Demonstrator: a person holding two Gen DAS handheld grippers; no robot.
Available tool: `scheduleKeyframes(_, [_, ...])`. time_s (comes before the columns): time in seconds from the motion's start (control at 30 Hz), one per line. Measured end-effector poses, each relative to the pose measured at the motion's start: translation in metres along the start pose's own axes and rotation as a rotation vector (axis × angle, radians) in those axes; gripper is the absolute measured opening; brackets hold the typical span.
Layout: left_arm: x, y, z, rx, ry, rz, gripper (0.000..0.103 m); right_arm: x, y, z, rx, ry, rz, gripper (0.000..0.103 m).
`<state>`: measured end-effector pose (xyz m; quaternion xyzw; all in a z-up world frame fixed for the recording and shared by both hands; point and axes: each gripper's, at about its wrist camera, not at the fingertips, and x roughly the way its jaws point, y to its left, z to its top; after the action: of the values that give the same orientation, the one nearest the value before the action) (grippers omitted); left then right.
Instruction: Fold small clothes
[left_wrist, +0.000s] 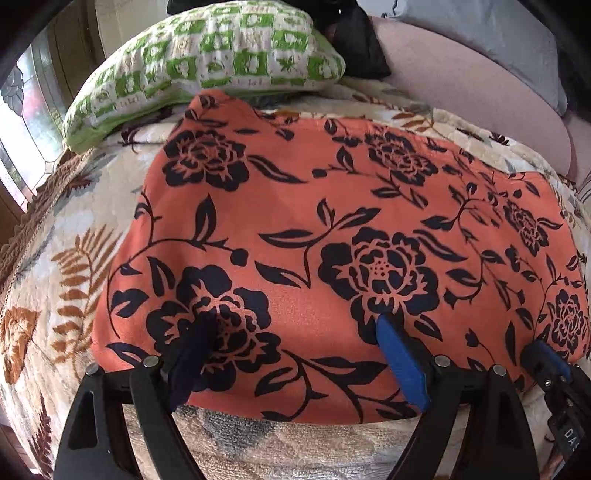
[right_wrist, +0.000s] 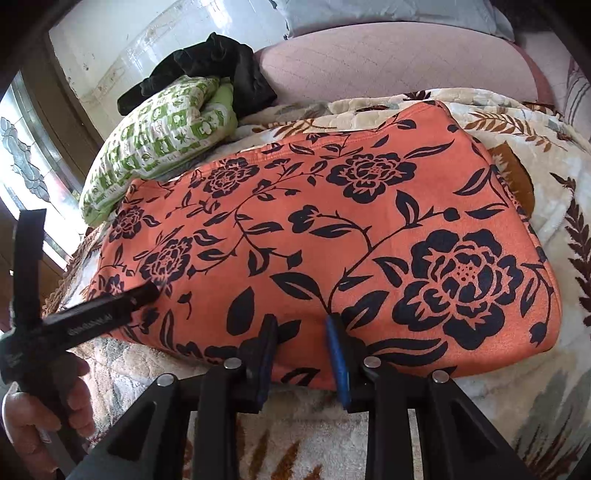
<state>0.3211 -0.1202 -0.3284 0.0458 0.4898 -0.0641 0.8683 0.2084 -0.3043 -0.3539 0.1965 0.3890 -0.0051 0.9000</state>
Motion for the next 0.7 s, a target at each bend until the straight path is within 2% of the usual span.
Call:
scheduleKeyframes(0.03, [-0.002, -0.002, -0.001, 0.015, -0.038, 0.018, 0.094, 0.000, 0.000, 0.000, 0.000, -0.006, 0.003, 0.034])
scheduleKeyframes(0.07, [-0.001, -0.005, -0.002, 0.032, -0.040, 0.038, 0.097, 0.001, 0.001, -0.001, -0.006, -0.013, 0.004, 0.036])
scheduleKeyframes(0.13, [0.002, -0.003, -0.002, 0.009, -0.036, 0.026, 0.099, 0.002, 0.004, -0.002, -0.033, -0.018, 0.000, 0.039])
scheduleKeyframes(0.17, [0.003, -0.001, -0.002, -0.010, -0.040, 0.014, 0.102, 0.002, 0.006, -0.002, -0.040, -0.020, 0.006, 0.046])
scheduleKeyframes(0.2, [0.005, 0.000, -0.004, -0.010, -0.050, 0.013, 0.103, 0.002, 0.008, -0.002, -0.048, -0.018, 0.029, 0.059])
scheduleKeyframes(0.27, [0.005, -0.004, -0.007, 0.016, -0.068, 0.027, 0.103, 0.003, 0.014, -0.003, -0.081, -0.004, 0.057, 0.072])
scheduleKeyframes(0.37, [0.006, -0.002, -0.008, 0.018, -0.068, 0.015, 0.103, 0.000, 0.020, -0.004, -0.100, -0.006, 0.028, 0.072])
scheduleKeyframes(0.43, [0.007, 0.000, -0.007, 0.034, -0.056, -0.005, 0.103, -0.009, 0.012, -0.003, -0.035, -0.032, 0.069, 0.071])
scheduleKeyframes(0.5, [0.008, 0.001, -0.004, 0.055, -0.023, -0.022, 0.103, -0.024, 0.002, 0.003, 0.014, -0.084, 0.078, 0.067])
scheduleKeyframes(0.57, [0.004, 0.003, 0.001, 0.053, -0.002, -0.035, 0.103, -0.042, -0.008, 0.010, 0.041, -0.165, 0.045, 0.064])
scheduleKeyframes(0.63, [-0.004, 0.006, 0.001, 0.038, -0.035, 0.008, 0.103, -0.056, -0.019, 0.018, 0.068, -0.218, -0.019, 0.059])
scheduleKeyframes(0.7, [-0.014, 0.009, 0.003, 0.040, -0.100, 0.107, 0.103, -0.059, -0.031, 0.022, 0.097, -0.228, -0.076, 0.050])
